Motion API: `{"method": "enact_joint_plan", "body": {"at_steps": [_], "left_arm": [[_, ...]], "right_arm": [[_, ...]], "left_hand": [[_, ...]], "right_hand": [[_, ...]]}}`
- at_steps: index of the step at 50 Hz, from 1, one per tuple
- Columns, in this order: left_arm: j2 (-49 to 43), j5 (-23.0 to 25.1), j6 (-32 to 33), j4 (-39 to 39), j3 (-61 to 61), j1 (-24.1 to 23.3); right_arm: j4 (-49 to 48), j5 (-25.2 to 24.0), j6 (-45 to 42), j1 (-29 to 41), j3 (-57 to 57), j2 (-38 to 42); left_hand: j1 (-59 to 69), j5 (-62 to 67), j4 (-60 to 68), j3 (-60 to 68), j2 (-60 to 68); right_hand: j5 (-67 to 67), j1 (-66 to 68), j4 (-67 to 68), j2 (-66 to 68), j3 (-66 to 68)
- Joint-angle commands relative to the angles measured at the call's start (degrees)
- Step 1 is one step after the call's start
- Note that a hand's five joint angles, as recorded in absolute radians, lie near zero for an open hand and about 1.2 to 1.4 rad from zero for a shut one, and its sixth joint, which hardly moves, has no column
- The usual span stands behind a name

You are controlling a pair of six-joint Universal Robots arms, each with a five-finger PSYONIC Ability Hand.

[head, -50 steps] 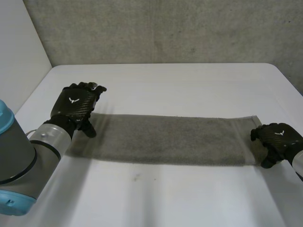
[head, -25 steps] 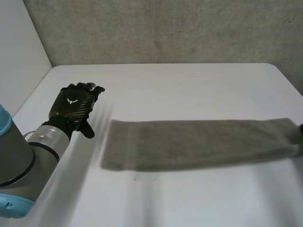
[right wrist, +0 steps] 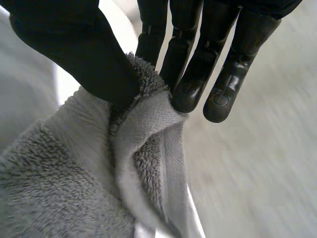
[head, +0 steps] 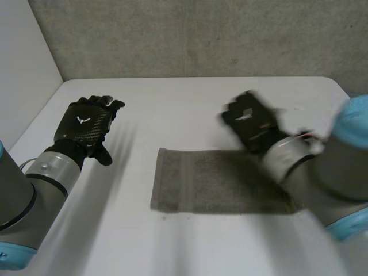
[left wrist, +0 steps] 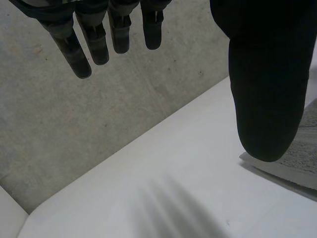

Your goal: Fold the towel.

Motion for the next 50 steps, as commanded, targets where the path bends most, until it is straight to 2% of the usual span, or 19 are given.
{"method": "enact_joint_plan", "body": {"at_steps": [1, 7, 8, 9, 10, 11, 15, 18, 20, 23, 28, 34, 36, 37, 39, 40, 42, 45, 50], "left_arm": [[-0.1, 0.0, 0.0, 0.0, -0.4, -0.1], [-0.3, 0.1, 0.0, 0.1, -0.5, -0.6], [-0.6, 0.1, 0.0, 0.2, -0.4, -0.7], [-0.9, 0.0, 0.0, 0.3, 0.0, -0.8], [-0.9, 0.0, 0.0, 0.3, 0.0, -0.8], [-1.0, 0.0, 0.0, 0.5, 0.3, -1.1], [-1.8, 0.0, -0.1, 1.0, 1.4, -2.8], [-4.1, -0.2, -0.2, 1.6, 3.5, -6.7], [-6.3, -0.4, -0.3, 1.7, 6.0, -11.0], [-7.6, -0.4, -0.3, 1.7, 7.4, -12.8], [-14.7, -2.8, 0.0, 2.1, 12.3, -19.2], [-20.8, -8.7, 0.6, 1.9, 14.8, -20.8], [-24.2, -10.9, 1.9, 1.8, 14.9, -20.9], [-24.3, -10.9, 1.9, 1.8, 14.9, -20.9], [-25.7, -12.0, 3.9, 1.8, 14.5, -21.2], [-25.7, -12.0, 4.0, 1.8, 14.5, -21.2], [-25.7, -11.9, 4.6, 1.7, 14.0, -21.4], [-25.1, -11.9, 4.7, 1.7, 12.6, -21.8], [-22.4, -12.0, 4.7, 1.7, 10.8, -23.3]], "right_arm": [[-0.3, 0.6, -0.1, 15.2, -3.8, 11.7], [-0.1, 0.7, 0.6, 18.4, -3.7, 14.7], [-0.2, 0.9, 0.5, 18.4, -3.6, 14.8], [-0.1, 1.3, 0.6, 18.4, -3.6, 14.6], [-0.1, 1.3, 0.6, 18.4, -3.6, 14.6], [0.0, 2.1, 0.9, 17.9, -3.4, 13.9], [0.3, 4.3, 3.5, 17.3, -2.7, 10.4], [0.4, 5.4, 9.3, 13.8, -1.2, 6.7], [1.5, 5.2, 14.9, 7.5, 2.2, 3.9], [2.3, 4.7, 16.8, 5.0, 4.1, 2.3], [5.4, -0.7, 19.7, -4.8, 13.6, -1.6], [5.0, -4.0, 19.2, -12.7, 19.9, -2.1], [3.2, -5.1, 17.8, -15.9, 22.2, -1.9], [3.2, -5.1, 17.8, -15.9, 22.2, -1.9], [0.9, -4.9, 14.9, -17.3, 23.5, -1.8], [0.9, -4.9, 14.9, -17.3, 23.5, -1.8], [-1.0, -4.1, 11.7, -17.2, 23.5, -1.8], [-1.7, -3.3, 10.1, -17.0, 23.1, -1.9], [-2.3, 1.7, 3.6, -14.4, 19.2, -1.9]], "left_hand": [[0.6, 0.6, 0.9, 0.8, 0.9], [-0.1, -0.1, 0.2, 0.1, 0.3], [-0.1, -0.1, 0.2, 0.1, 0.3], [-0.1, -0.1, 0.2, 0.1, 0.3], [-0.1, -0.1, 0.2, 0.1, 0.3], [0.0, 0.1, 0.4, 0.3, 0.4], [0.6, 0.6, 0.9, 0.8, 0.9], [0.9, 1.0, 1.2, 1.1, 1.3], [1.1, 1.1, 1.4, 1.3, 1.4], [1.2, 1.3, 1.5, 1.5, 1.6], [2.1, 2.1, 2.4, 2.3, 2.4], [2.1, 2.1, 2.4, 2.3, 2.4], [2.1, 2.1, 2.4, 2.3, 2.4], [2.1, 2.1, 2.4, 2.3, 2.4], [1.7, 1.8, 2.1, 2.0, 2.1], [1.7, 1.8, 2.0, 2.0, 2.1], [1.7, 1.8, 2.0, 2.0, 2.1], [1.7, 1.8, 2.0, 2.0, 2.1], [1.6, 1.6, 1.9, 1.8, 1.9]], "right_hand": [[13.9, 25.5, 11.6, 12.6, 11.6], [11.4, 23.0, 9.1, 10.1, 9.1], [-11.4, 0.2, -13.7, -12.7, -13.7], [-44.1, -32.5, -46.4, -45.4, -46.4], [-44.4, -32.8, -46.7, -45.7, -46.7], [-56.1, -44.5, -58.4, -57.4, -58.4], [-56.1, -44.5, -58.4, -57.4, -58.4], [-56.1, -44.5, -58.4, -57.4, -58.4], [-56.1, -44.5, -58.4, -57.4, -58.4], [-56.1, -44.5, -58.4, -57.4, -58.4], [-56.1, -44.5, -58.4, -57.4, -58.4], [-54.7, -43.1, -57.0, -56.0, -57.0], [-37.8, -26.2, -40.1, -39.1, -40.1], [-37.7, -26.1, -40.0, -39.0, -40.0], [-11.8, -0.2, -14.1, -13.1, -14.0], [-11.7, 0.0, -13.9, -12.9, -13.9], [12.6, 24.3, 10.3, 11.3, 10.4], [13.9, 25.5, 11.6, 12.6, 11.6], [13.9, 25.5, 11.6, 12.6, 11.6]]}}
